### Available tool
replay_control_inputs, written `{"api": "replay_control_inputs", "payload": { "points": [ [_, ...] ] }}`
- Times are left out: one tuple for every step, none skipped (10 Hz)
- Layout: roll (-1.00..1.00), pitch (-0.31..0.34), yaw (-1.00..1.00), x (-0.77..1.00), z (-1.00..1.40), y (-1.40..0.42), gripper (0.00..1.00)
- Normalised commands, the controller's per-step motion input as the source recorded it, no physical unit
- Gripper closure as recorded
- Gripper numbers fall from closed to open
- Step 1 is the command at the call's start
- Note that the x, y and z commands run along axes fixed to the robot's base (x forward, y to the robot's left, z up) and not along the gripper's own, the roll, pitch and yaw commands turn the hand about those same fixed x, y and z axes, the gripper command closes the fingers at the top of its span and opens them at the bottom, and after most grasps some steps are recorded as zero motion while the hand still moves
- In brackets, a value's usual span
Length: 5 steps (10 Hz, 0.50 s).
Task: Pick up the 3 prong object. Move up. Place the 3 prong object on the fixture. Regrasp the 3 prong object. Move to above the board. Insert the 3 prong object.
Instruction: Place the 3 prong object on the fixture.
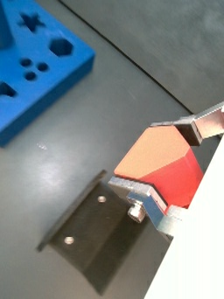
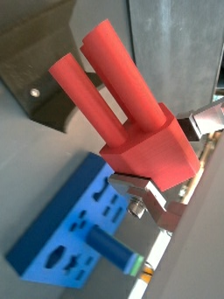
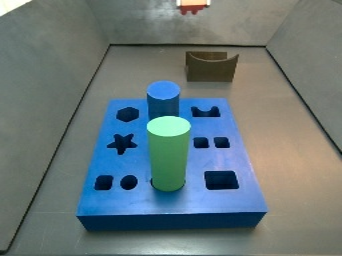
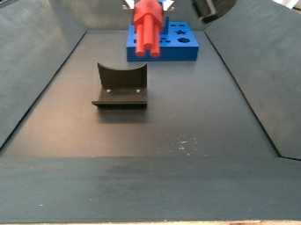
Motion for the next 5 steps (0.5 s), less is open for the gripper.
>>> {"api": "replay_control_inputs", "payload": {
  "points": [
    [-0.49, 0.088, -0.07, 0.89, 0.0, 0.06, 1.0],
    [-0.28, 0.077, -0.08, 0.75, 0.0, 0.05, 1.0],
    [-0.2, 0.066, -0.08, 0.65, 0.0, 0.03, 1.0],
    [-0.18, 0.06, -0.08, 0.57, 0.0, 0.03, 1.0],
    [-0.15, 0.056, -0.06, 0.43, 0.0, 0.03, 1.0]
  ]
}}
